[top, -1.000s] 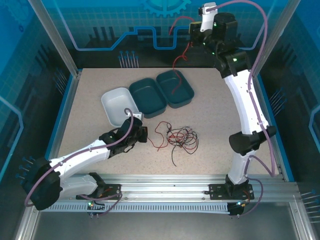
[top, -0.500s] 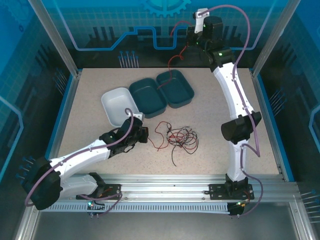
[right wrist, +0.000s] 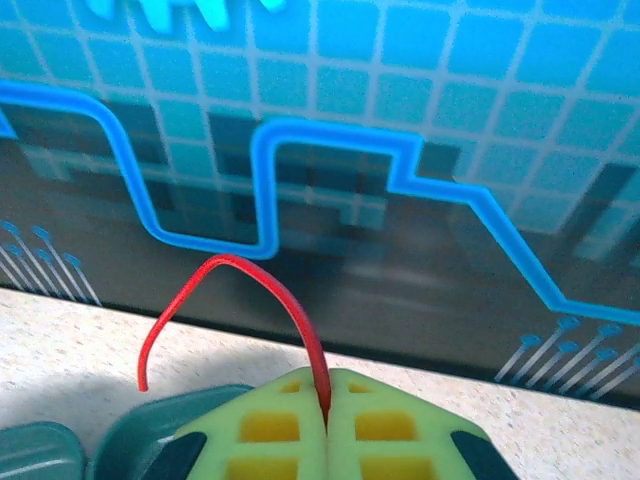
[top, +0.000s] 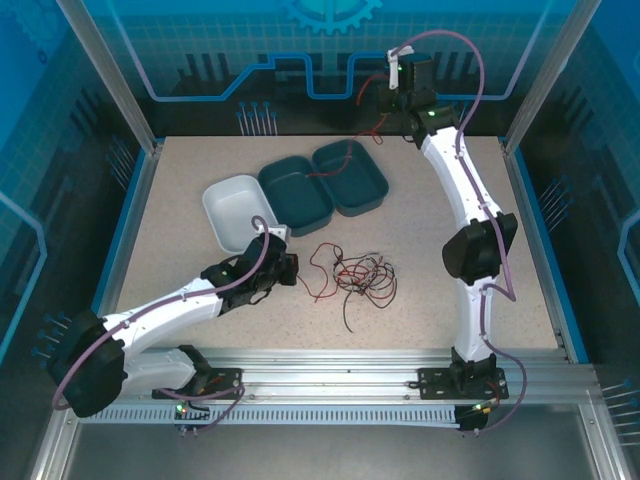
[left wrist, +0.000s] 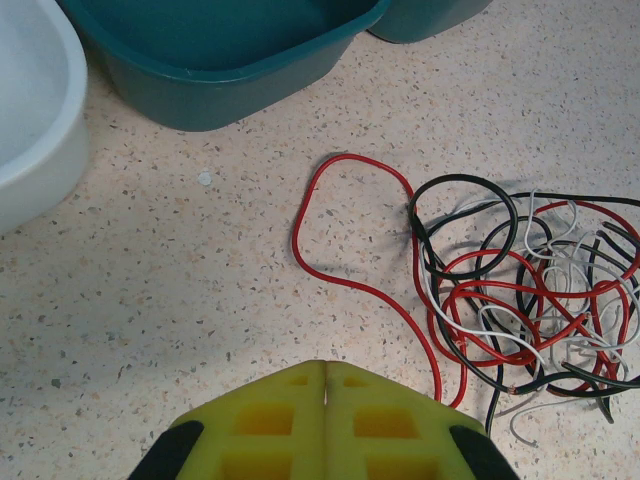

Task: Untangle the cables

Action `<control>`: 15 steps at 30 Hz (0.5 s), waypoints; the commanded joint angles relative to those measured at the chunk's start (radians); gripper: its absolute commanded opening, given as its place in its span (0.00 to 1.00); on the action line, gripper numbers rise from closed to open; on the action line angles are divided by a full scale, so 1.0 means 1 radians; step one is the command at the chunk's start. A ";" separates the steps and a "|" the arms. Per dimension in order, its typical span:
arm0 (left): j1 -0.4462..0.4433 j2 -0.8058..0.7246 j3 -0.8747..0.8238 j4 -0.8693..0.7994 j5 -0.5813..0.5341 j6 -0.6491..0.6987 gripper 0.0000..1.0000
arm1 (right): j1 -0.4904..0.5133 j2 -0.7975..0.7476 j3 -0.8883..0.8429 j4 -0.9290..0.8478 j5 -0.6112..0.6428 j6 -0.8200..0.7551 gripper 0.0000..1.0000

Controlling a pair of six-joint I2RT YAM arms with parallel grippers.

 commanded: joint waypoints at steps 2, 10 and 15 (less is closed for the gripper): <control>0.006 0.001 -0.003 0.007 0.011 -0.021 0.00 | -0.045 -0.098 -0.035 -0.003 0.067 -0.009 0.00; 0.007 0.000 -0.003 0.002 0.005 -0.021 0.00 | -0.056 -0.160 -0.139 -0.012 0.095 -0.005 0.00; 0.007 0.008 0.002 0.004 0.005 -0.016 0.00 | -0.052 -0.204 -0.224 -0.013 0.020 0.022 0.00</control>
